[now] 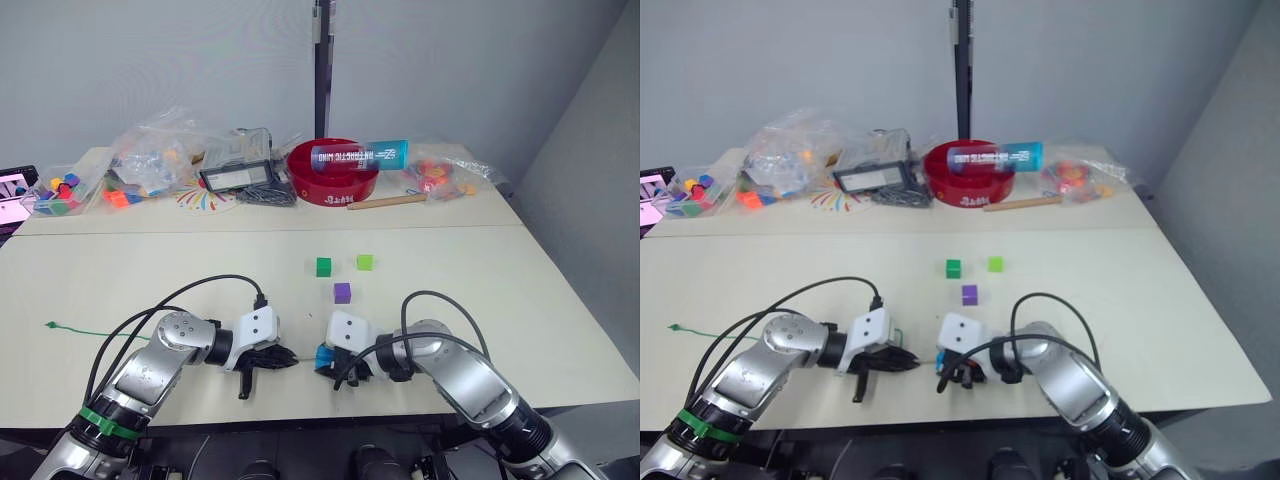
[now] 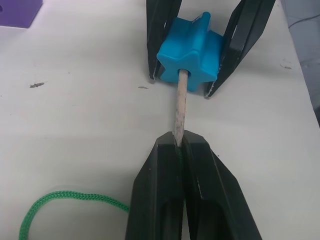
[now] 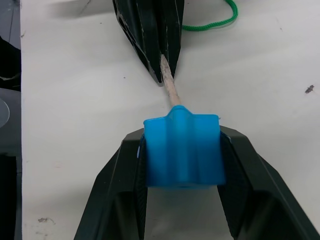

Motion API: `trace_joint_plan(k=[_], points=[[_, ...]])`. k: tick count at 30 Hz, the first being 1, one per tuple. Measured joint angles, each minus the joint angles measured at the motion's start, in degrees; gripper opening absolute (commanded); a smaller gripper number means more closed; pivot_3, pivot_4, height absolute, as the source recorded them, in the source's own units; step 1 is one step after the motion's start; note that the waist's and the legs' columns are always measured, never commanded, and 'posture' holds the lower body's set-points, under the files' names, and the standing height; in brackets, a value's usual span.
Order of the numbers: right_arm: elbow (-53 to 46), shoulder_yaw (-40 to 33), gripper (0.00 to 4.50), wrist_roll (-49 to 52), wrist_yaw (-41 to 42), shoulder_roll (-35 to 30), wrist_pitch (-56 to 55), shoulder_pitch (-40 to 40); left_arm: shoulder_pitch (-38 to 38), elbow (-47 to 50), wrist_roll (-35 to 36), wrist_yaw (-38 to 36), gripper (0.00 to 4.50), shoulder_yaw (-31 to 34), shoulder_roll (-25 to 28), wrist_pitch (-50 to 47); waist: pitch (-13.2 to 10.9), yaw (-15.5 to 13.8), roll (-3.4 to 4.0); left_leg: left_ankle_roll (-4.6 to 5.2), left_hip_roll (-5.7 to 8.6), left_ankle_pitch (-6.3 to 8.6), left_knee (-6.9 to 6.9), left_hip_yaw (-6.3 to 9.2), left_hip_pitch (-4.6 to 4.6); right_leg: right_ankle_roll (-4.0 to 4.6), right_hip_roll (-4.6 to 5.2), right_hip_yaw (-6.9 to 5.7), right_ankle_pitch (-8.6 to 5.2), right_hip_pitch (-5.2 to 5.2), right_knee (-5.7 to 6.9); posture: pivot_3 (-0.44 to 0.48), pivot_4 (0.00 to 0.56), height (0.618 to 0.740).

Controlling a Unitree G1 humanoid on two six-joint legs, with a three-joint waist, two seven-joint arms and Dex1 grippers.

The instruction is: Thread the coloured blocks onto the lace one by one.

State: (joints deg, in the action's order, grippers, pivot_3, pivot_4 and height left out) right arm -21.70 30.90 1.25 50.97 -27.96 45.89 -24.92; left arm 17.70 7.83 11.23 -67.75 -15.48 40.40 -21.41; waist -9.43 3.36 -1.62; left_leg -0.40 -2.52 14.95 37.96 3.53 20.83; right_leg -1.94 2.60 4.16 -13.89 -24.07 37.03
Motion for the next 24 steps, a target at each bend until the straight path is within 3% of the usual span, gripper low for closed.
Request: trace_joint_plan(k=[7, 20, 24], points=[[-0.17, 0.24, 1.36, 0.04, -0.30, 0.28, 0.75, -0.65, 3.10, 0.14, -1.49, 1.57, 0.02, -2.82, -5.20, -2.53, 0.00, -0.44, -0.03, 0.00, -0.01, 0.00, 0.00, -0.01, 0.03, 0.04, -0.04, 0.02, 0.03, -0.05, 0.01, 0.000, 0.150, 0.731], [0.03, 0.22, 1.36, -0.07, -0.45, 0.11, 0.68, -0.92, 4.29, -0.12, -2.63, 1.43, 0.02, -3.53, -5.79, -2.52, -0.01, -0.71, 0.03, 0.01, -0.04, 0.00, 0.00, -0.01, 0.04, 0.04, -0.07, 0.01, 0.02, -0.03, -0.02, 0.000, 0.150, 0.731], [0.09, 0.24, 1.36, -0.10, -0.60, 0.18, 0.36, -0.78, 4.29, 0.11, -2.05, 1.99, 1.32, -2.09, -5.98, -2.74, -0.01, -0.66, 0.03, 0.01, -0.05, 0.00, 0.00, 0.00, 0.04, 0.03, -0.07, 0.01, 0.01, -0.05, -0.02, 0.000, 0.150, 0.731]])
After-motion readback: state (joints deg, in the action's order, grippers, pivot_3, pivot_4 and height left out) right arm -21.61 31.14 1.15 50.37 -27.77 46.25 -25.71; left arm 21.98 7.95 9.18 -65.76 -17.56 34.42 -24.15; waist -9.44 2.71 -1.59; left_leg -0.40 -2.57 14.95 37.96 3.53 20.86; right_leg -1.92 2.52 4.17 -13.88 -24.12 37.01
